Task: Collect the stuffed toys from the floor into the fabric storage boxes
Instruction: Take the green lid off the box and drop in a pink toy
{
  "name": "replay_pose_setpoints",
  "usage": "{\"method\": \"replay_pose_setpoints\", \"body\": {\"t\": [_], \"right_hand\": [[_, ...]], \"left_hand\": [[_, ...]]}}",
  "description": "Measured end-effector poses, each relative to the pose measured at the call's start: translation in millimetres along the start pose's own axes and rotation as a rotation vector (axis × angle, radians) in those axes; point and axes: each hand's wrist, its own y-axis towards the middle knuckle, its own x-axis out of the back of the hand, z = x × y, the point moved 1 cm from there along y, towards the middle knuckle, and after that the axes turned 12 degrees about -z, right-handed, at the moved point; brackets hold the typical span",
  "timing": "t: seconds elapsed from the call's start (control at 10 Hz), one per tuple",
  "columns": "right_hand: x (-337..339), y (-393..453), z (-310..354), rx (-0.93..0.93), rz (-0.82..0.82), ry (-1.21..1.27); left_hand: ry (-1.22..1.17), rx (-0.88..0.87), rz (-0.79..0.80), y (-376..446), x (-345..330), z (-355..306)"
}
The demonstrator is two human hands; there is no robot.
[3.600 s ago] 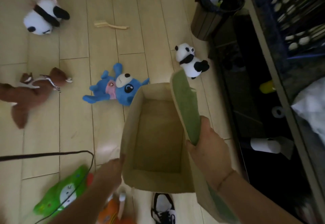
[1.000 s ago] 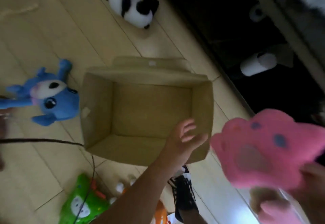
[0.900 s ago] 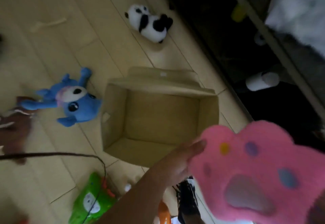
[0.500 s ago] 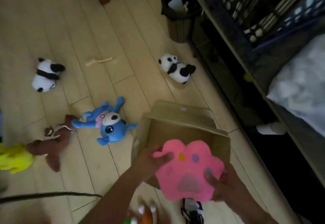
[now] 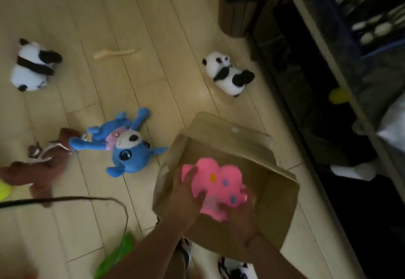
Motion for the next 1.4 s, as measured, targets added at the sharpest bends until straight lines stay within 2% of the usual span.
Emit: {"method": "replay_pose_setpoints", "body": {"t": [0.1, 0.2, 0.3, 0.4, 0.5, 0.6, 0.7, 0.8, 0.9, 1.0, 1.1, 1.2, 1.3, 1.4], "right_hand": [[-11.6, 48.8, -13.8, 0.216, -0.063, -0.148], [-54.2, 81.8, 1.4, 0.225, -0.08, -0.461], [-75.2, 107.6, 3.9, 0.331, 0.033, -0.842], [-93.7, 120.2, -3.3, 0.454, 0.199, -1.249], [-108.0, 149.1, -9.6, 0.451, 0.185, -1.418], [-113.5, 184.3, -11.4, 0.51, 0.228, -1.545], [-113.0, 214.9, -11.7, 0.659, 0.284, -1.559], [-103.7, 202.8, -9.3, 0.631, 0.296, -1.397], [-89.1, 164.0, 10.1, 0.683, 0.084, -1.159], [-69.2, 136.5, 9.9, 0.753, 0.128, -1.126], [-62.3, 127.4, 6.2, 0.862, 0.087, -1.098], [-84.1, 108.2, 35.7, 0.844, 0.03, -1.008], [-102.4, 92.8, 52.4, 0.733, 0.012, -0.903], [-113.4, 66.0, 73.0, 0.58, 0.045, -0.821]], "left_hand": [[0.149, -0.084, 0.05, 31.8, -12.4, 12.4], [0.505, -0.372, -0.049, 60.8, -16.5, 19.0], [0.663, -0.332, 0.351, 76.4, -29.2, 53.6], [0.595, -0.322, 0.486, 83.0, -26.4, 68.6], [0.353, -0.447, 0.297, 97.1, -1.3, 53.3], [-0.098, -0.515, 0.061, 114.8, 36.6, 42.4], [-0.242, -0.514, -0.347, 140.7, 72.7, 67.4], [-0.034, -0.34, -0.528, 170.3, 95.4, 118.9], [0.513, -0.088, -0.29, 183.3, 96.9, 169.5], [0.514, 0.124, -0.087, 189.7, 88.7, 187.4], [0.512, 0.134, -0.188, 202.4, 83.7, 187.6], [0.552, 0.194, -0.141, 208.7, 92.3, 197.0], [0.499, 0.249, -0.196, 197.8, 124.0, 199.0], [0.471, 0.147, -0.359, 169.1, 175.7, 176.2]]}}
